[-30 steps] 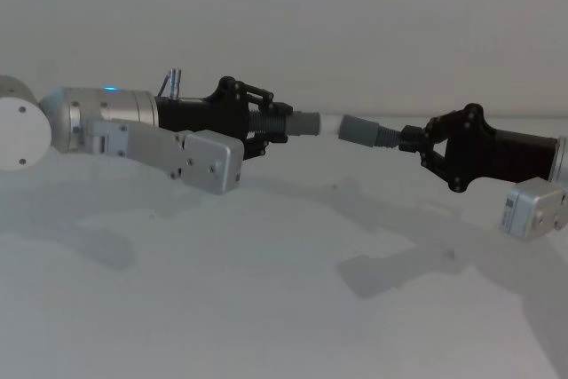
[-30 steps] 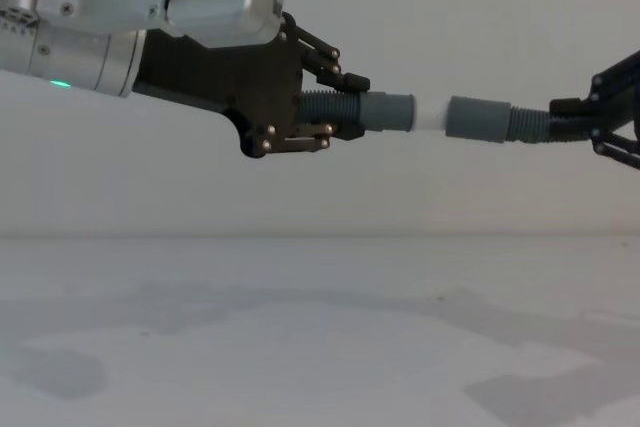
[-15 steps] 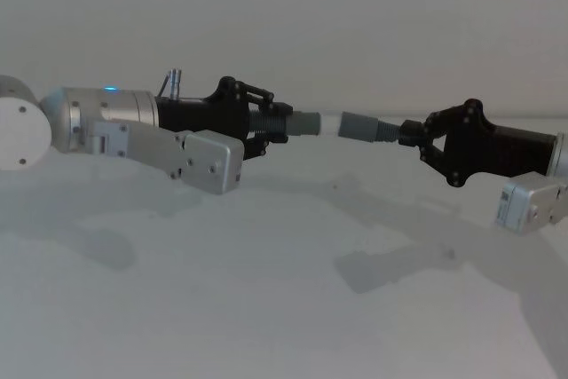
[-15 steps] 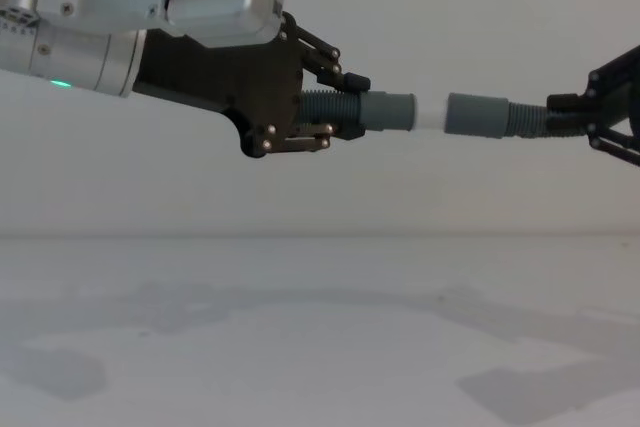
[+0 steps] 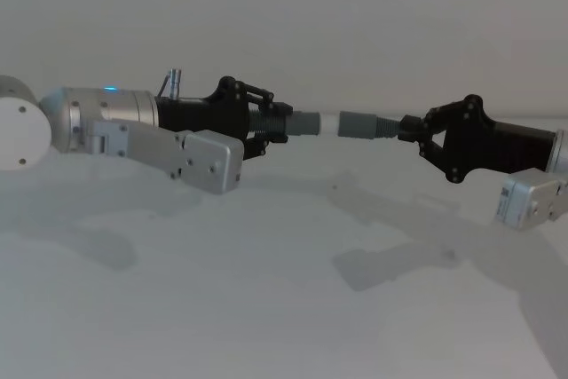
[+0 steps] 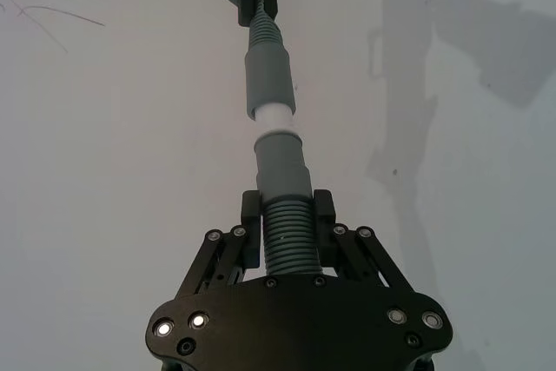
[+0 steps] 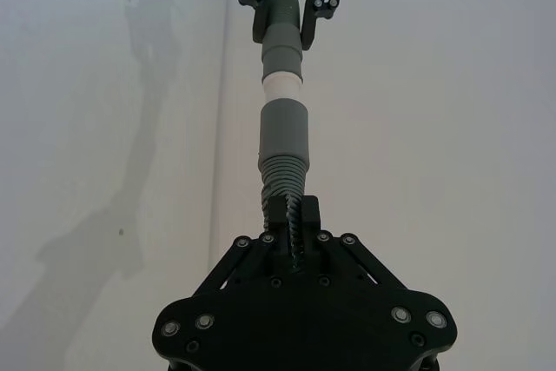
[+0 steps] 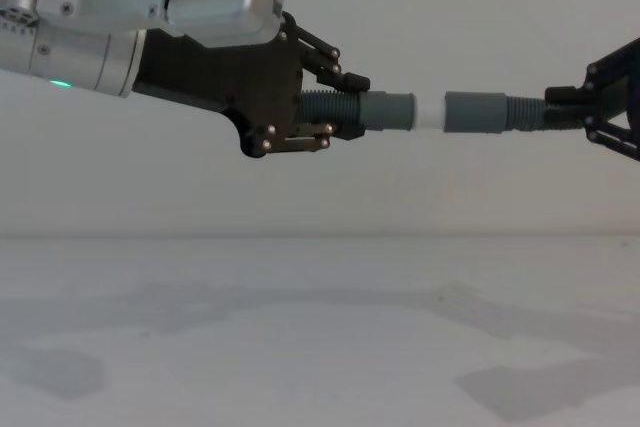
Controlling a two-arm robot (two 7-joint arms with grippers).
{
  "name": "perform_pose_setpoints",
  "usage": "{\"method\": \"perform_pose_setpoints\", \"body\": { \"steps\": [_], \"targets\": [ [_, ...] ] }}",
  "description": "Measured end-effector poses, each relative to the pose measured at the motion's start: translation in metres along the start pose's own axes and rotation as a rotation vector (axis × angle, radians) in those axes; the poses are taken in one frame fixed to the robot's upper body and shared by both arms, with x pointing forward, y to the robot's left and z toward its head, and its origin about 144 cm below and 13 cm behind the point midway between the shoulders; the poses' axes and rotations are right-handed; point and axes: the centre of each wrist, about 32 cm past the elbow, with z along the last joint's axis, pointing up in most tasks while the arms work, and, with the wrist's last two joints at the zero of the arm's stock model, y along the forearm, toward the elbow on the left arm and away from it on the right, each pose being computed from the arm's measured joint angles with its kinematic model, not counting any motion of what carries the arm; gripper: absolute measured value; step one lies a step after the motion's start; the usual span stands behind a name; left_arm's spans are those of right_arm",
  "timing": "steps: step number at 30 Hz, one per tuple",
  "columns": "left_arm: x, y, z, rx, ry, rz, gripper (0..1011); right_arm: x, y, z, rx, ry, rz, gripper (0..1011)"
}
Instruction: Use both hands to pick up one end of the pipe from the table, align the ends, and insert them.
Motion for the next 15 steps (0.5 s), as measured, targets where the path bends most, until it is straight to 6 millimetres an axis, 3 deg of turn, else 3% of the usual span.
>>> {"method": "perform_pose_setpoints", "body": {
  "steps": [15],
  "targets": [
    [0.0, 0.0, 0.0, 0.0, 0.0, 0.0, 338, -0.0006, 0.0006, 0.0017, 0.017, 0.011, -0.007, 73]
  ]
}}
